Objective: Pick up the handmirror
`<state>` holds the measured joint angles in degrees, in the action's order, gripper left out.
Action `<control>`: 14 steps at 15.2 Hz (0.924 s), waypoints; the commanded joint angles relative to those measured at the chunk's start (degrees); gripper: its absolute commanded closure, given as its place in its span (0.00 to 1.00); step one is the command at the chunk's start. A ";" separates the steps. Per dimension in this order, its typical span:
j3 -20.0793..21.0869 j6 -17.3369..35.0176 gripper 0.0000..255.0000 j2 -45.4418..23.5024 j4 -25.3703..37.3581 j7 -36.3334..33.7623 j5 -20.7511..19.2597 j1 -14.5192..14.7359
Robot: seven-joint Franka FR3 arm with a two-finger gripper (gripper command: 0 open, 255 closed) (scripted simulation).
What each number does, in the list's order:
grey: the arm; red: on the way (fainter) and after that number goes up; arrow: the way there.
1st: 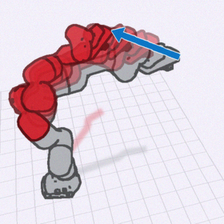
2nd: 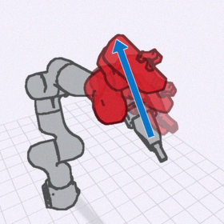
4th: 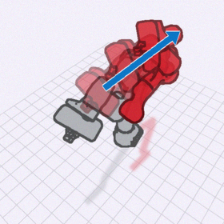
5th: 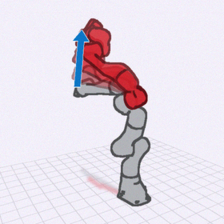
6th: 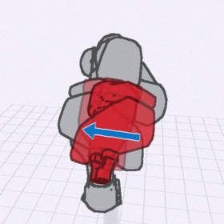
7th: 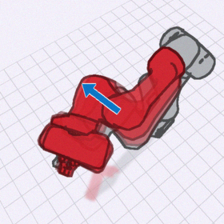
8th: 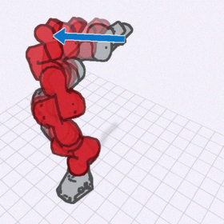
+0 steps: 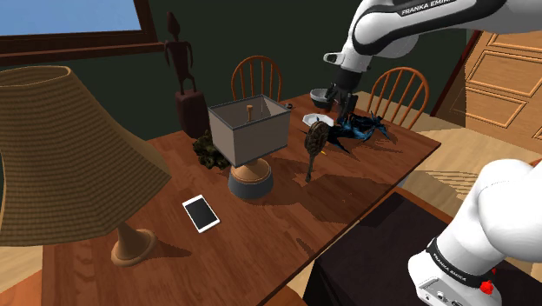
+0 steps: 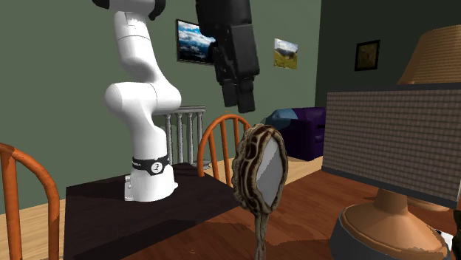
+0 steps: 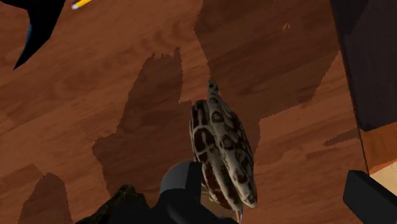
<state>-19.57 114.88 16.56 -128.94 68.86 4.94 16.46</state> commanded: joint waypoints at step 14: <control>-2.43 6.85 1.00 -8.78 0.72 15.32 6.69 3.28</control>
<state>-22.00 121.62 7.85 -128.13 84.15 11.61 19.74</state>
